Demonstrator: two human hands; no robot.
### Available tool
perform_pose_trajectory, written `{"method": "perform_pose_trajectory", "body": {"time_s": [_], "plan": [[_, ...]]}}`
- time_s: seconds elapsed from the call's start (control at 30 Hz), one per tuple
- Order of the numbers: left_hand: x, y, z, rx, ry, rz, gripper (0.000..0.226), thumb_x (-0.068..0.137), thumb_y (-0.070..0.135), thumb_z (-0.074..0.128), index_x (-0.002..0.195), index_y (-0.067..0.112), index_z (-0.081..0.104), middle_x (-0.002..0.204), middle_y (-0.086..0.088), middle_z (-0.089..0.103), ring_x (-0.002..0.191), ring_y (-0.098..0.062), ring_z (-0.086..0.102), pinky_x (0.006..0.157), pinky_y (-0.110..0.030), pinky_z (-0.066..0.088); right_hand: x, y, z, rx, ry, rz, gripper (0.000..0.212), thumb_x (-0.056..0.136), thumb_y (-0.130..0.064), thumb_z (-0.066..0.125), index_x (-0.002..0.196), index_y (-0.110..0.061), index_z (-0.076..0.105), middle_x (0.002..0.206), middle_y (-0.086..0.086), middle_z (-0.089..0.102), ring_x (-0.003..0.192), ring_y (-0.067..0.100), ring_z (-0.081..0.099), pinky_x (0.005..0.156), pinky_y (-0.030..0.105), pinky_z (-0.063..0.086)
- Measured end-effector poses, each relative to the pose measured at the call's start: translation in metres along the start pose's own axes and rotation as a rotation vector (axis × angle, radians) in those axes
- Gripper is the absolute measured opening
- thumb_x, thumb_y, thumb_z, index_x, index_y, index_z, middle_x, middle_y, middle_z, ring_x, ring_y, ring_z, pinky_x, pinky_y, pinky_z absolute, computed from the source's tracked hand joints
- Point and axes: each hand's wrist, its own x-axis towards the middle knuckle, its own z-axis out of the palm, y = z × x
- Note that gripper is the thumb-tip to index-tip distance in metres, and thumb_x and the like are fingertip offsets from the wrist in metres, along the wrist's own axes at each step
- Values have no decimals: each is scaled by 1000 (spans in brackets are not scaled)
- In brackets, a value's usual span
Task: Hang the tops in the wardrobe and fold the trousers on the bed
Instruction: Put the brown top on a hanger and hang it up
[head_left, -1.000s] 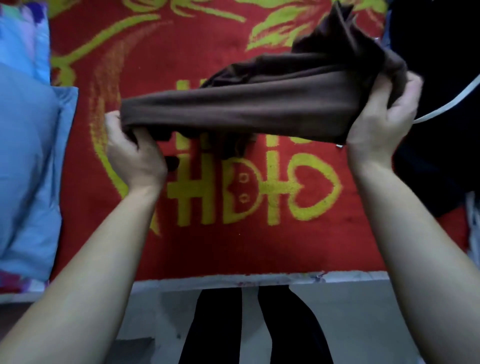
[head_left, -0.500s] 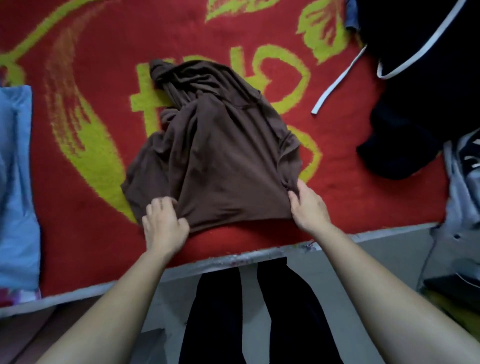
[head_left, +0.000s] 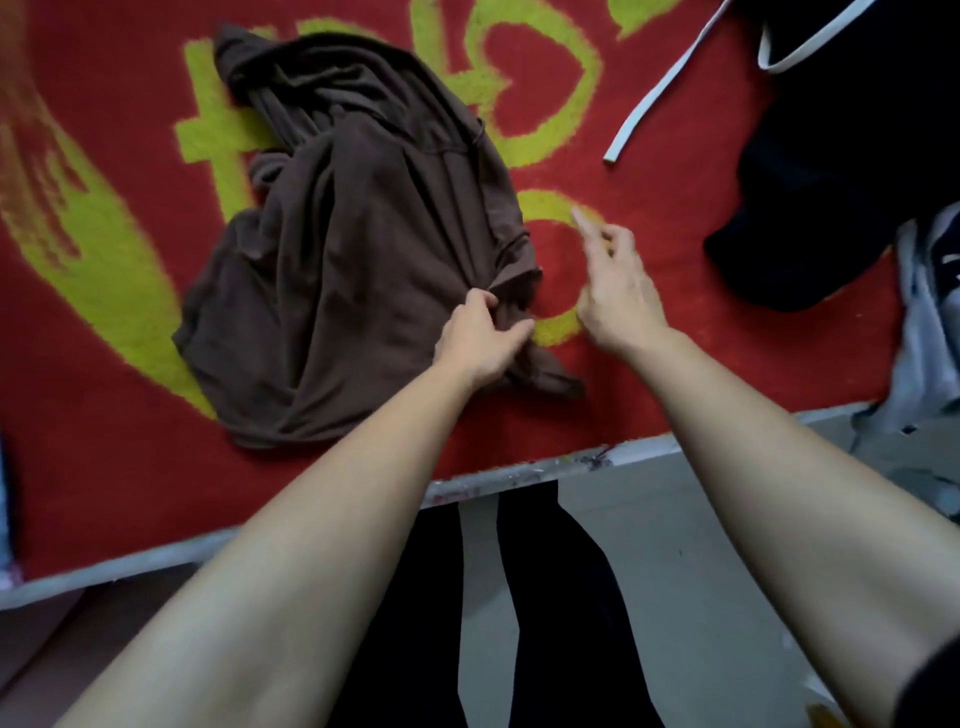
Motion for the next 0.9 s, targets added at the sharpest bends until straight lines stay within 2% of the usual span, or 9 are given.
{"method": "perform_pose_trajectory", "body": {"time_s": [0.07, 0.13, 0.2, 0.33, 0.43, 0.53, 0.7, 0.77, 0.9], "plan": [[0, -9, 16, 1, 100, -71, 51, 79, 46, 73, 115, 22, 45, 112, -3, 65, 108, -28, 61, 89, -37, 47, 18, -5, 4, -99, -160, -179, 75, 92, -8, 53, 156, -34, 24, 146, 15, 36, 128, 39, 42, 101, 48, 43], [1, -18, 20, 2, 172, -128, 45, 79, 42, 75, 104, 24, 42, 105, -2, 68, 104, -27, 62, 85, -35, 47, 27, -7, 12, -222, -225, -274, 55, 95, -25, 59, 148, -33, 42, 140, 13, 41, 124, 38, 42, 97, 50, 47], [1, -24, 16, 40, 142, -116, 38, 79, 38, 76, 97, 27, 44, 101, -2, 70, 102, -27, 63, 87, -35, 50, 25, -10, 17, -187, -147, -233, 30, 97, -33, 56, 127, -27, 59, 128, 10, 48, 118, 35, 45, 91, 49, 49], [-10, -33, -8, 152, 105, -121, 20, 75, 28, 73, 73, 25, 53, 93, -1, 70, 97, -25, 66, 79, -27, 47, 10, -11, 10, -54, -24, -135, 19, 100, -28, 47, 113, -18, 57, 119, 9, 51, 114, 32, 50, 87, 45, 46], [-38, -27, -37, 239, 213, -90, 17, 78, 29, 70, 77, 26, 53, 98, 0, 61, 98, -27, 61, 78, -30, 44, 0, -19, -18, 144, -8, -109, 13, 98, -24, 49, 106, -19, 57, 115, 7, 53, 112, 30, 53, 92, 45, 46], [-76, -6, -79, 271, 334, -28, 21, 80, 24, 64, 75, 22, 44, 86, -2, 58, 91, -32, 60, 68, -32, 39, -14, -39, -58, 255, -10, -186, 12, 97, -19, 50, 107, -15, 57, 114, 9, 54, 108, 29, 55, 95, 44, 44], [-150, 56, -179, 77, 585, -6, 20, 76, 5, 60, 85, 22, 53, 88, -9, 67, 90, -34, 62, 72, -35, 45, -43, -116, -160, 467, 170, -266, 19, 101, -18, 46, 118, -15, 53, 118, 4, 62, 108, 25, 59, 88, 36, 45], [-187, 77, -218, 12, 733, 100, 25, 77, 4, 62, 97, 20, 63, 96, -8, 72, 94, -30, 66, 78, -34, 47, -55, -154, -201, 537, 229, -339, 14, 103, -21, 44, 116, -19, 50, 115, 1, 66, 102, 24, 61, 80, 33, 43], [-271, 105, -271, -160, 987, 386, 21, 91, 20, 62, 108, 18, 74, 102, 5, 74, 96, -6, 66, 85, -21, 48, -79, -229, -274, 681, 319, -467, 10, 104, -17, 42, 112, -15, 47, 81, -7, 57, 74, 16, 56, 65, 29, 32]]}}
